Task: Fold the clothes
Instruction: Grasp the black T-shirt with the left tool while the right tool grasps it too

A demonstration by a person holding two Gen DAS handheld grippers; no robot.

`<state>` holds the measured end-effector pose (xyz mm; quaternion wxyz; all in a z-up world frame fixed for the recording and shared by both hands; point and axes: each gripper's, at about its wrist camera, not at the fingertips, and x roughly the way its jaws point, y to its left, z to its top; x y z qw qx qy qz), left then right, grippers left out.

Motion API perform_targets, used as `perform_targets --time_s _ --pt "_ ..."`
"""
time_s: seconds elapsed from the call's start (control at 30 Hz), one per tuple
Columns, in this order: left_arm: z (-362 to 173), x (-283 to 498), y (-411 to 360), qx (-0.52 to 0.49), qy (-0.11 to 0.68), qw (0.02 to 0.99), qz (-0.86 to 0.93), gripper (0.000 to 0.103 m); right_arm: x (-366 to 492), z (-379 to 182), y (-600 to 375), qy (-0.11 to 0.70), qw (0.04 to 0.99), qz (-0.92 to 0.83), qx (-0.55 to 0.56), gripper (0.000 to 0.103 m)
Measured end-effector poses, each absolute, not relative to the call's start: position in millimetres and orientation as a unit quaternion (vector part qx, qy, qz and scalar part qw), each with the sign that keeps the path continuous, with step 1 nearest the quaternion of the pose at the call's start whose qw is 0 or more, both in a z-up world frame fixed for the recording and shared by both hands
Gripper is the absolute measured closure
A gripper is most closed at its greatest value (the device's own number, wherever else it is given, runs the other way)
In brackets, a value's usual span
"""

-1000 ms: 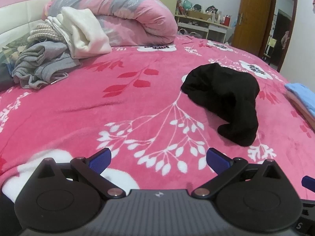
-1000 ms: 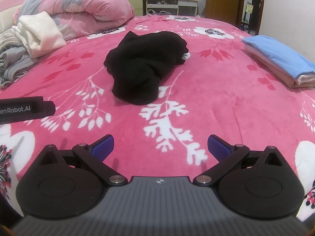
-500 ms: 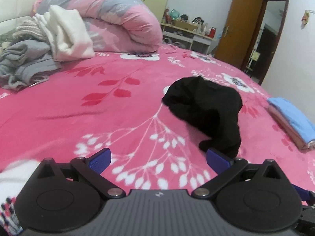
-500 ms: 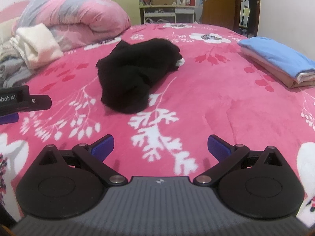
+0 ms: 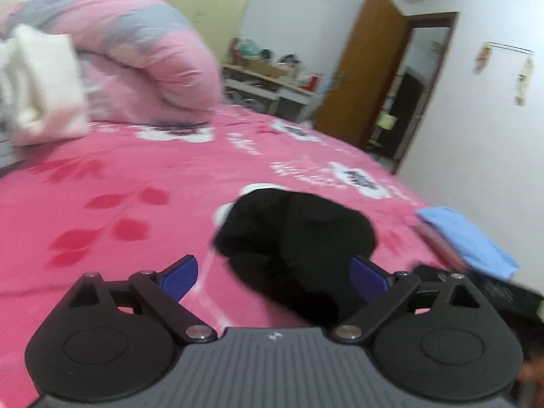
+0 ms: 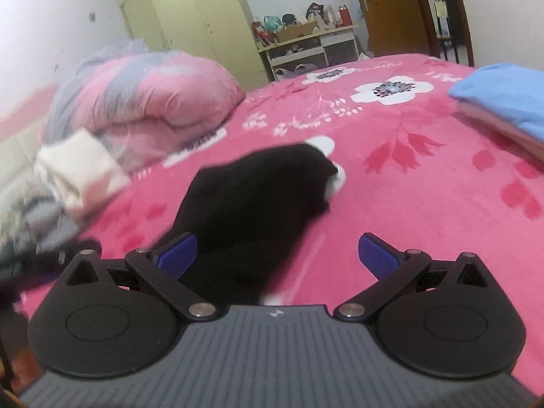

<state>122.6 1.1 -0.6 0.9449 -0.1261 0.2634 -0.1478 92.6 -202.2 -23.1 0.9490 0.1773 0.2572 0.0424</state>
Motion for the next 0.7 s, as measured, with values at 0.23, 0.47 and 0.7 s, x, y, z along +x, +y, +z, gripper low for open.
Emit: perform_targets --time_s 0.23,0.47,0.7 --pt "-25.9 179.6 -31.2 -0.109 0.324 0.919 -0.196 0.045 189.0 -33.3 -232.6 0.267 0.928 0.065 0.251 0.009" --pt "-36.4 172.7 -37.3 -0.1 0.331 0.918 -0.196 0.091 232.8 -60.3 -231.1 0.316 0.894 0.091 0.303 0.065" --pt "-17.2 124.5 -31.6 -0.1 0.345 0.904 -0.233 0.094 179.6 -34.5 -223.1 0.274 0.904 0.152 0.292 0.083"
